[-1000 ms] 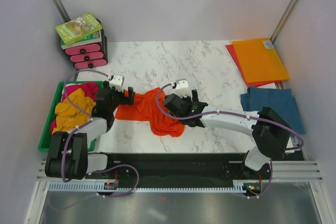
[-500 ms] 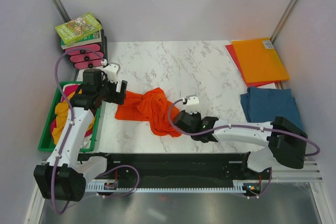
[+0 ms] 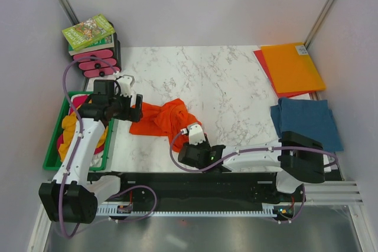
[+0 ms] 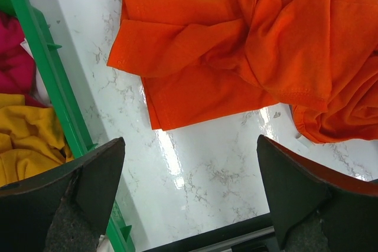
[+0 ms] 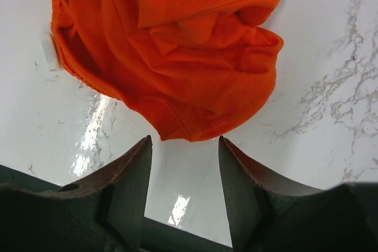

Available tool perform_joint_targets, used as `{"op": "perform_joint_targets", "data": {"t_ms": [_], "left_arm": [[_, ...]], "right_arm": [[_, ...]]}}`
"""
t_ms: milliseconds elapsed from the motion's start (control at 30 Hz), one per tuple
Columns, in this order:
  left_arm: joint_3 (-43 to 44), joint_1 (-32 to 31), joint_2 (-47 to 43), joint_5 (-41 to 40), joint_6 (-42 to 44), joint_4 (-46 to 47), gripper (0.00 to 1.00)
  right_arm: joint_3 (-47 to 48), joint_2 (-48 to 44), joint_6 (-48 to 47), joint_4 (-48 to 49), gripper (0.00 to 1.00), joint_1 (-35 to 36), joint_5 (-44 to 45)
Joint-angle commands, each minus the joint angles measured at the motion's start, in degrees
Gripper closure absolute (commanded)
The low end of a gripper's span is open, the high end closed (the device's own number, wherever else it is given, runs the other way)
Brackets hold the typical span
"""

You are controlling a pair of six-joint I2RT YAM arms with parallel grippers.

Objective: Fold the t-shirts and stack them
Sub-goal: Flatten the tshirt out

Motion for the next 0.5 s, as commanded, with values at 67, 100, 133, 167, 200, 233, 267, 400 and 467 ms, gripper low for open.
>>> {"op": "perform_joint_targets", "data": {"t_ms": [67,100,133,167,200,233,267,400,467], "left_arm": [[0.5,0.5,-0.5,0.4,-1.5,-0.4,0.00],[0.3,0.6,-0.4,0.4,-1.5,-0.3,0.00],[0.2,0.6,-0.3,0.3,-1.5,-0.2,0.00],[-0.1,0.6,-0.3,0.2,-1.4,0.0,0.00],[-0.2,0.7,-0.3,0.0,-1.5,0.1,0.00],[-0.3,0.7,-0.3,-0.1,-1.5,0.1,0.00],[-0.5,0.7,-0.3,0.0,-1.4,0.2,0.00],[-0.9,0.8,-0.4,0.5,-1.0,0.5,0.04],[-1.3,0.8,-0.5,0.8,-0.5,0.7,0.09]], "right_arm": [[3.4,4.9,-2.2,3.5,0.43,0.0,-0.8],[3.9,5.5,-2.2,3.6,0.43,-0.1,-0.5],[4.0,6.1,-2.1,3.5,0.42,-0.2,-0.3],[4.3,7.2,-2.2,3.6,0.42,-0.8,-0.2],[4.6,7.6,-1.6,3.6,0.42,-1.2,0.1],[4.7,7.9,-1.3,3.6,0.42,-1.5,0.3],[4.7,8.4,-1.1,3.8,0.45,-2.4,0.5],[5.4,8.9,-0.9,4.0,0.72,-3.5,2.3],[5.5,7.9,-0.6,3.6,0.90,-3.5,3.6]]}}
